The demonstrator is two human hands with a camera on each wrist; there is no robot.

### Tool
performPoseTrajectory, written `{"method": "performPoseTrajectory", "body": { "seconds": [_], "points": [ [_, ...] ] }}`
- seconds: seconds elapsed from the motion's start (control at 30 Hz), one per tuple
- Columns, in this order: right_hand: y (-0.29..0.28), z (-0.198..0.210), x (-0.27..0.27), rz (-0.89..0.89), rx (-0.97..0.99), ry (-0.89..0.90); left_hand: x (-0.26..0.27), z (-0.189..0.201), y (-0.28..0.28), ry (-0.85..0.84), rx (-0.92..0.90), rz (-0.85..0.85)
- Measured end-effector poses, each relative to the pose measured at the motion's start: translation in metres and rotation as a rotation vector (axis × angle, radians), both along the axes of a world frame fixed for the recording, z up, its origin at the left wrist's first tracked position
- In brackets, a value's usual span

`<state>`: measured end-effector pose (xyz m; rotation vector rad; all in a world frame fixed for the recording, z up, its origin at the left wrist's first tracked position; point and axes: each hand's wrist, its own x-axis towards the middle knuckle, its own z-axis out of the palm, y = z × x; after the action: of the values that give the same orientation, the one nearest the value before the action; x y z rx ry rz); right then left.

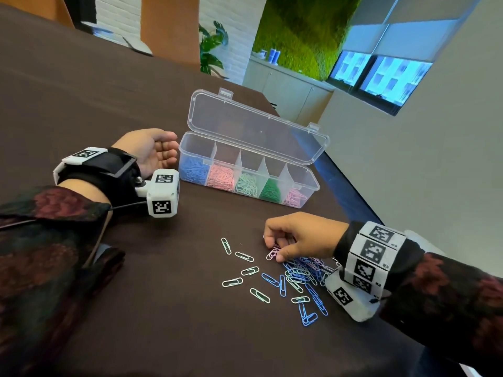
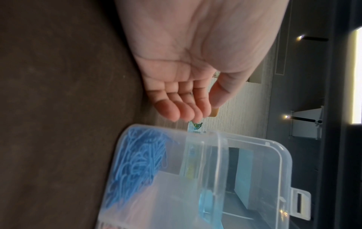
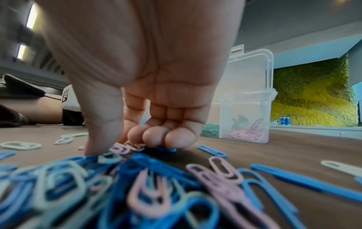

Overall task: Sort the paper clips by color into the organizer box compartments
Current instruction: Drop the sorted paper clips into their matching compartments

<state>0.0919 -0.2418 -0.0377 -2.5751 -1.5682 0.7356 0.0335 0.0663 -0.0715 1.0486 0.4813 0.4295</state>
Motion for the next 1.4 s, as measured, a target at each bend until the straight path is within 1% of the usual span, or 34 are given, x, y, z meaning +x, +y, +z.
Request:
{"method": "performPoseTrajectory", "body": {
  "seconds": [0.07,0.27,0.4,0.47,0.53,0.57,0.7,0.77,0.9,1.0,1.07,1.13,1.17,1.23,1.33,1.4],
  "points": [
    [0.001,-0.001,-0.001,0.011,0.015,0.017,0.000,0.000,-0.001,0.001,0.000,-0.002],
    [0.006,0.001,-0.001,0.048,-0.012,-0.006,0.000,0.000,0.001,0.004,0.002,0.006],
    [-0.004,0.009,0.010,-0.119,0.160,0.022,0.002,-0.002,0.003,0.007,0.002,-0.006],
    [-0.008,0.008,0.014,-0.203,0.207,0.076,0.002,-0.003,0.003,0.006,0.011,-0.006],
    [-0.008,0.003,0.012,-0.227,0.169,0.114,0.001,-0.002,0.003,0.006,0.023,-0.009],
    [-0.007,0.000,0.010,-0.217,0.134,0.103,0.001,-0.002,0.003,0.008,0.027,-0.010],
    [0.002,-0.006,0.004,-0.152,0.045,-0.047,0.001,-0.002,0.003,0.017,0.035,-0.008],
    [0.004,-0.005,0.003,-0.130,0.015,-0.085,0.001,-0.002,0.003,0.018,0.035,-0.010],
    [0.004,-0.004,0.004,-0.106,-0.023,-0.092,0.001,-0.002,0.003,0.012,0.031,-0.014],
    [-0.001,-0.001,0.006,-0.129,-0.014,-0.045,0.002,-0.002,0.002,0.005,0.022,-0.009],
    [-0.006,0.006,0.010,-0.216,0.072,0.024,0.002,-0.002,0.003,0.006,0.016,-0.011],
    [-0.010,0.015,0.023,-0.346,0.240,0.071,0.002,-0.002,0.003,0.005,0.015,-0.011],
    [-0.011,0.020,0.032,-0.414,0.338,0.065,0.002,-0.002,0.004,0.003,0.017,-0.007],
    [-0.010,0.026,0.054,-0.538,0.499,-0.006,0.002,-0.003,0.004,0.001,0.022,-0.003],
    [-0.002,0.033,0.084,-0.676,0.665,-0.040,0.003,-0.004,0.005,0.008,0.012,-0.016],
    [0.003,0.036,0.098,-0.715,0.738,-0.030,0.003,-0.005,0.006,0.009,0.004,-0.015]
  ]
}}
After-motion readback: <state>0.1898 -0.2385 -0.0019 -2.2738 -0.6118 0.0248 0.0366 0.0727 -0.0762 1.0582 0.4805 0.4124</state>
